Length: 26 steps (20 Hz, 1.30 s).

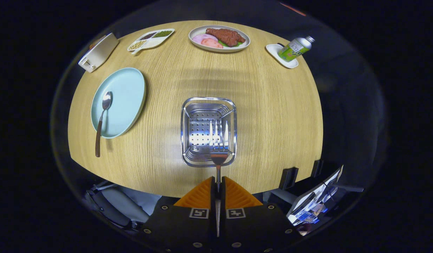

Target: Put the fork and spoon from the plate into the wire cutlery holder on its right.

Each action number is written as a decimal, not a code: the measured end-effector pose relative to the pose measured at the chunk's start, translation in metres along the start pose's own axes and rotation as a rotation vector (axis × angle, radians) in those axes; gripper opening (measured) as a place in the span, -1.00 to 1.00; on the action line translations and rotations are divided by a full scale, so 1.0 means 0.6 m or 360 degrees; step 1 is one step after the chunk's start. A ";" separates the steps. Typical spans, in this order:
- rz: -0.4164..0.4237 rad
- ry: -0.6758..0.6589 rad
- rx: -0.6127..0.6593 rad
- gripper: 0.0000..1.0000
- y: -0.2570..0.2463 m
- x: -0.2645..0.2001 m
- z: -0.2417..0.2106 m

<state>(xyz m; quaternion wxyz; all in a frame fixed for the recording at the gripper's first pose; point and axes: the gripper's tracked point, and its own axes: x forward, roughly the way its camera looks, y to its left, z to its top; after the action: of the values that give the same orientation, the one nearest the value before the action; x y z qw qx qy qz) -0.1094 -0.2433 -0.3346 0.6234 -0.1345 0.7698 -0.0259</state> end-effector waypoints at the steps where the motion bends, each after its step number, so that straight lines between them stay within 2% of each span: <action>1: 0.0009 0.0047 -0.0012 -0.93 0.001 0.002 0.000; 11: 0.0105 0.0275 -0.0158 -0.88 0.003 0.013 0.022; 15: 0.0134 0.0303 -0.0131 -0.82 0.014 0.009 0.024; 20: 0.0082 0.0285 -0.0124 -0.77 0.005 0.006 0.026; 24: 0.0032 0.0206 -0.0076 -0.55 -0.001 -0.011 0.038; 26: 0.0000 0.0148 -0.0072 -0.37 -0.006 -0.028 0.048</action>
<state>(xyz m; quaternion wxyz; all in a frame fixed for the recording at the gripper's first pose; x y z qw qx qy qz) -0.0778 -0.2393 -0.3241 0.5836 -0.1472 0.7984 -0.0149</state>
